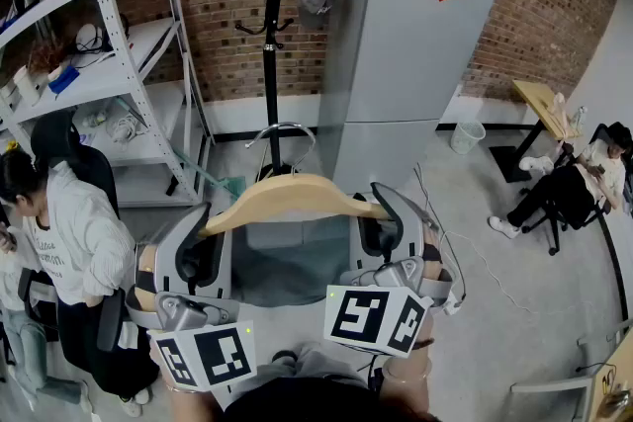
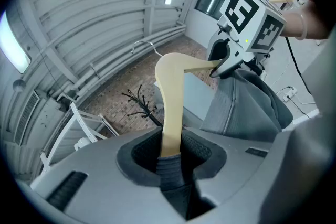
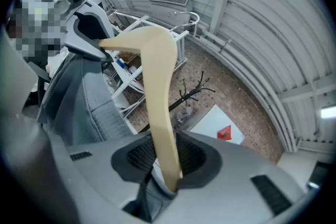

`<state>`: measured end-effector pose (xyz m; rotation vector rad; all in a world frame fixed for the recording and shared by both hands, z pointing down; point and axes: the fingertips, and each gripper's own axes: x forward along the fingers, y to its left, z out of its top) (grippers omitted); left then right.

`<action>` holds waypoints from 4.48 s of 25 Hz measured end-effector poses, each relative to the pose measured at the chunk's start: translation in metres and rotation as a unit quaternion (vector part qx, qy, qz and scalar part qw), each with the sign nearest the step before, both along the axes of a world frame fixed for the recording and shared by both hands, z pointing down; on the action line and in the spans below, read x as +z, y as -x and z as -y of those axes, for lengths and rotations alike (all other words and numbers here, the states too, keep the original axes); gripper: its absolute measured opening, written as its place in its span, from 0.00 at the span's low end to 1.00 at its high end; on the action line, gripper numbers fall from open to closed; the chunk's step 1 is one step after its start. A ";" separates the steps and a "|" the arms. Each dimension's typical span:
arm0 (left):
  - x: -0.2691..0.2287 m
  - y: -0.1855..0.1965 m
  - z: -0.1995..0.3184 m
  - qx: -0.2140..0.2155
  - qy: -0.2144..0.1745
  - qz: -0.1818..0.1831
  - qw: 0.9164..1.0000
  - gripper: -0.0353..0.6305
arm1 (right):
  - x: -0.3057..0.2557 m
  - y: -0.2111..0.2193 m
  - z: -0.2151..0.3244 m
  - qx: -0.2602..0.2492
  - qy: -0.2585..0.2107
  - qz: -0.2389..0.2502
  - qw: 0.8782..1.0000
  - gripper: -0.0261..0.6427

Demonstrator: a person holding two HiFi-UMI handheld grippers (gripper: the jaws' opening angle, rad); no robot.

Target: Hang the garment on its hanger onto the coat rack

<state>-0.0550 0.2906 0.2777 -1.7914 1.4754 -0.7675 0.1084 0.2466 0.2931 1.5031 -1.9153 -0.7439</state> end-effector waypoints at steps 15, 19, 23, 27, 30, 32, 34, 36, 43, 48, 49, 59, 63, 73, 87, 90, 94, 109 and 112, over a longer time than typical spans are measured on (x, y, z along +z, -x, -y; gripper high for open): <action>0.000 -0.014 -0.004 0.013 0.007 -0.003 1.000 0.20 | -0.002 -0.016 -0.011 0.017 0.003 -0.009 1.000 0.19; 0.000 -0.023 0.001 0.011 0.008 0.001 1.000 0.20 | -0.002 -0.025 -0.006 0.015 0.006 -0.011 1.000 0.19; -0.003 -0.035 0.008 0.000 0.005 0.005 1.000 0.20 | -0.003 -0.035 0.003 0.004 0.007 -0.010 1.000 0.19; -0.004 -0.040 0.014 -0.013 0.003 0.006 1.000 0.20 | -0.005 -0.039 0.014 -0.009 0.005 -0.007 1.000 0.19; -0.001 -0.037 0.019 -0.022 0.007 0.005 1.000 0.20 | -0.002 -0.035 0.022 -0.017 0.006 -0.008 1.000 0.19; 0.002 -0.033 0.026 -0.026 0.011 0.006 1.000 0.20 | 0.000 -0.031 0.029 -0.019 0.008 -0.010 1.000 0.19; 0.005 -0.028 0.036 -0.027 0.016 0.006 0.999 0.20 | 0.003 -0.026 0.039 -0.020 0.010 -0.011 1.000 0.19; 0.009 -0.024 0.047 -0.026 0.019 0.005 0.999 0.20 | 0.006 -0.022 0.050 -0.019 0.012 -0.014 1.000 0.19; 0.012 0.004 0.101 -0.021 0.020 0.007 1.000 0.20 | 0.010 0.006 0.100 -0.013 0.015 -0.017 1.000 0.19; 0.010 0.027 0.143 -0.010 0.021 0.001 1.000 0.20 | 0.008 0.027 0.139 -0.006 0.022 -0.019 1.000 0.19; 0.010 0.032 0.150 -0.007 0.021 0.000 1.000 0.20 | 0.008 0.032 0.145 -0.004 0.025 -0.019 1.000 0.19; 0.009 0.070 0.201 0.010 0.011 -0.007 1.000 0.20 | 0.006 0.069 0.192 0.011 0.024 -0.018 0.999 0.19; 0.014 0.075 0.221 0.013 0.017 -0.009 1.000 0.20 | 0.011 0.073 0.210 0.014 0.030 -0.017 0.999 0.19; 0.019 0.076 0.300 0.011 0.015 -0.003 1.000 0.20 | 0.015 0.075 0.290 0.014 0.024 -0.018 0.999 0.19; -0.005 0.061 0.438 -0.008 -0.005 0.006 1.000 0.20 | -0.008 0.062 0.435 -0.012 0.010 -0.013 1.000 0.19; -0.010 0.059 0.460 -0.018 -0.014 0.008 1.000 0.20 | -0.013 0.061 0.461 -0.022 0.003 -0.011 1.000 0.19; -0.016 0.059 0.489 -0.029 -0.019 0.004 0.999 0.20 | -0.020 0.062 0.492 -0.033 -0.009 -0.010 0.999 0.19; -0.046 0.084 0.590 -0.047 -0.055 0.007 0.997 0.20 | -0.045 0.088 0.598 -0.039 -0.024 0.009 0.999 0.19; -0.049 0.092 0.611 -0.042 -0.057 0.006 0.997 0.20 | -0.047 0.095 0.616 -0.033 -0.024 0.009 0.999 0.19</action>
